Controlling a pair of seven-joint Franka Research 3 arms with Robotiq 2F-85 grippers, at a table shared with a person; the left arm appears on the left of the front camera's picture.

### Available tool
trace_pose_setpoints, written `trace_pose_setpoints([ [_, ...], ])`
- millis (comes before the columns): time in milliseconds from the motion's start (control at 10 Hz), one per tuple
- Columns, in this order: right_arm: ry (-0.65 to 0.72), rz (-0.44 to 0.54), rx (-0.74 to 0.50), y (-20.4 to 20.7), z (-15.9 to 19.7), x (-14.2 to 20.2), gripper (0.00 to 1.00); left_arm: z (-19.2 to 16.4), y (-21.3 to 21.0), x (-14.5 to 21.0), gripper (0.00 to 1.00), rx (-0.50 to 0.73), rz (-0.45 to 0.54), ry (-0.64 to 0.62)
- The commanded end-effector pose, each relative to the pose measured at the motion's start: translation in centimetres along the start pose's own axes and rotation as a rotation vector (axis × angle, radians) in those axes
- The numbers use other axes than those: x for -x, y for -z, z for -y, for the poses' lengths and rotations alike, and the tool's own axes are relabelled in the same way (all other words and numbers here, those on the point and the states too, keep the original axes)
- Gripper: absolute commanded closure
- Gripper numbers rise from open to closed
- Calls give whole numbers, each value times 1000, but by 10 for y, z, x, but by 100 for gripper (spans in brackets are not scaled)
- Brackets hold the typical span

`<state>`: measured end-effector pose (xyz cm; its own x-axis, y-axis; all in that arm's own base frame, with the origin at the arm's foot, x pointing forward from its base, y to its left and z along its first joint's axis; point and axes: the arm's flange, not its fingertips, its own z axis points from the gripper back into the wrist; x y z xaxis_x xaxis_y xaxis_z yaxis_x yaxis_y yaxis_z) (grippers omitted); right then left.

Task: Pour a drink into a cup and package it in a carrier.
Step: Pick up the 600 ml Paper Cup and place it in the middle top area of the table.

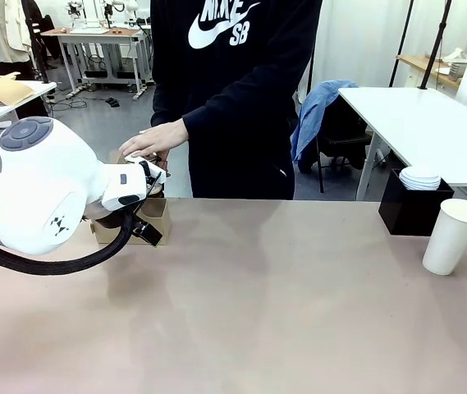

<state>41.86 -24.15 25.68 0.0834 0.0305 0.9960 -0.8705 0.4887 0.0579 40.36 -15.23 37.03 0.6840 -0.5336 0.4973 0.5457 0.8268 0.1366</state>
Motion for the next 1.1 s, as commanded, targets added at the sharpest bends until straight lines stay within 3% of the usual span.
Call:
trace_pose_setpoints([
  [0,-22,27,-20,7,5,2,0,0,0,0,0,1,0,-1],
  [1000,33,29,-102,59,1,22,0,0,0,0,0,1,0,-1],
])
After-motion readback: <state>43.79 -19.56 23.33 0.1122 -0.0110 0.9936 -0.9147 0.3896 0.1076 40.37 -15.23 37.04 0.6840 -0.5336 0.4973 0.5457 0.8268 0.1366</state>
